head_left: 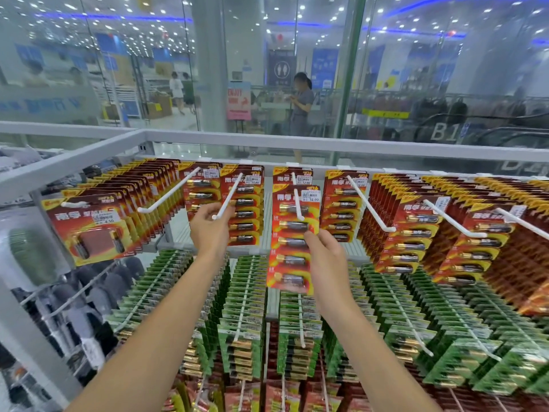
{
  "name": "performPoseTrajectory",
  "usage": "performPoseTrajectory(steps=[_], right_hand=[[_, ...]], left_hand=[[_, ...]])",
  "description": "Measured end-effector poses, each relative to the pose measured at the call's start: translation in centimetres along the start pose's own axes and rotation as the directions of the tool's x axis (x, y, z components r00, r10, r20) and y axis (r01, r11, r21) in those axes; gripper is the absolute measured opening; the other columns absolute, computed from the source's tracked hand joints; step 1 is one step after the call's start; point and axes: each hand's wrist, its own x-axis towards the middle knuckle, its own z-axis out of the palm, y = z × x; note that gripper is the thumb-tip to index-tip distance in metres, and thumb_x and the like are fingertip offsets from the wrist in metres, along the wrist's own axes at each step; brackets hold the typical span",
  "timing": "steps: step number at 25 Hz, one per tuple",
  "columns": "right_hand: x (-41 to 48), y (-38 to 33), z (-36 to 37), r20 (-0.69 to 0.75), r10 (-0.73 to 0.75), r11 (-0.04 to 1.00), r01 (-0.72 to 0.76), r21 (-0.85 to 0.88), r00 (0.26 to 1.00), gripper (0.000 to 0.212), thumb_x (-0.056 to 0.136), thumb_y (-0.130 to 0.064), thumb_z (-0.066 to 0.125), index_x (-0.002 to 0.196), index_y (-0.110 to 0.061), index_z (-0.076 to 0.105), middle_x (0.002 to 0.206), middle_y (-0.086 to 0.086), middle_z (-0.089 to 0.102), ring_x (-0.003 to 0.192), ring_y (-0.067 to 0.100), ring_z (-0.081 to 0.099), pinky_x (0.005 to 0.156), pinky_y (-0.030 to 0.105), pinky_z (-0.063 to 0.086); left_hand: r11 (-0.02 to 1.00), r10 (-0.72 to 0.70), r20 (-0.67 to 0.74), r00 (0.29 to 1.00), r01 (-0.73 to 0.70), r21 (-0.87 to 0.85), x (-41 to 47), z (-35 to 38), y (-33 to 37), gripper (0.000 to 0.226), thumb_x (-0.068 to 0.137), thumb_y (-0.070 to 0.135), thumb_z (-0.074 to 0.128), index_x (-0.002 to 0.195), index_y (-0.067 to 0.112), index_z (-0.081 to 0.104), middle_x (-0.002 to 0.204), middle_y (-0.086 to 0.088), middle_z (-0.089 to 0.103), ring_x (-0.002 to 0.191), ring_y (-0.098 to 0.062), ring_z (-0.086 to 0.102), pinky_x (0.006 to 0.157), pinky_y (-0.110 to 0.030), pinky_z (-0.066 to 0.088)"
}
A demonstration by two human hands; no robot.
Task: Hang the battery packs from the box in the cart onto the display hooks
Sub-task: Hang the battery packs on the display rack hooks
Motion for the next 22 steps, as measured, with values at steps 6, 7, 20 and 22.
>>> performPoseTrajectory(steps=[6, 7, 20, 22], right_hand=[[9.2, 1.6, 0.9, -0.096, -0.128, 0.989, 0.12, -0.087, 0.987, 0.024, 0.106, -0.032, 0.051, 0.092, -0.016, 0.063, 0.083, 0.009, 0.069, 0.079, 0.036, 0.07, 0.071, 0.046, 0.056], [9.8, 1.9, 0.9, -0.102, -0.139, 0.986, 0.128, -0.105, 0.985, 0.025, 0.106, -0.033, 0.051, 0.092, -0.017, 0.064, 0.079, 0.005, 0.067, 0.076, 0.031, 0.067, 0.068, 0.042, 0.053], [5.2, 4.3, -4.5, -0.152, -0.178, 0.957, 0.135, -0.258, 0.972, 0.031, 0.104, -0.041, 0.056, 0.126, -0.022, 0.068, 0.117, -0.012, 0.069, 0.112, 0.007, 0.064, 0.093, 0.025, 0.049], [2.0, 4.9, -6.7, -0.159, -0.16, 0.962, 0.118, -0.245, 0.974, 0.03, 0.102, -0.042, 0.059, 0.126, -0.026, 0.068, 0.122, -0.015, 0.069, 0.116, 0.003, 0.063, 0.101, 0.026, 0.049]], left_hand=[[0.998, -0.01, -0.086, 0.996, 0.005, -0.056, -0.5, 0.4, -0.2, 0.01, 0.088, 0.027, 0.083, 0.093, 0.027, 0.074, 0.106, -0.004, 0.076, 0.097, -0.019, 0.07, 0.074, -0.025, 0.05], [0.998, -0.01, -0.091, 0.996, 0.004, -0.063, -0.7, 0.4, -0.1, 0.009, 0.09, 0.027, 0.081, 0.096, 0.025, 0.075, 0.106, -0.004, 0.075, 0.095, -0.018, 0.069, 0.07, -0.023, 0.049], [0.997, 0.012, 0.119, 0.993, -0.002, -0.082, -6.9, -3.3, -2.7, 0.02, 0.101, 0.032, 0.067, 0.119, 0.026, 0.075, 0.115, 0.012, 0.075, 0.112, -0.008, 0.069, 0.102, -0.034, 0.055], [0.993, -0.043, 0.217, 0.975, 0.065, -0.094, -10.2, -3.6, -3.2, 0.023, 0.103, 0.031, 0.063, 0.123, 0.025, 0.074, 0.119, 0.011, 0.075, 0.114, -0.007, 0.069, 0.104, -0.033, 0.053]])
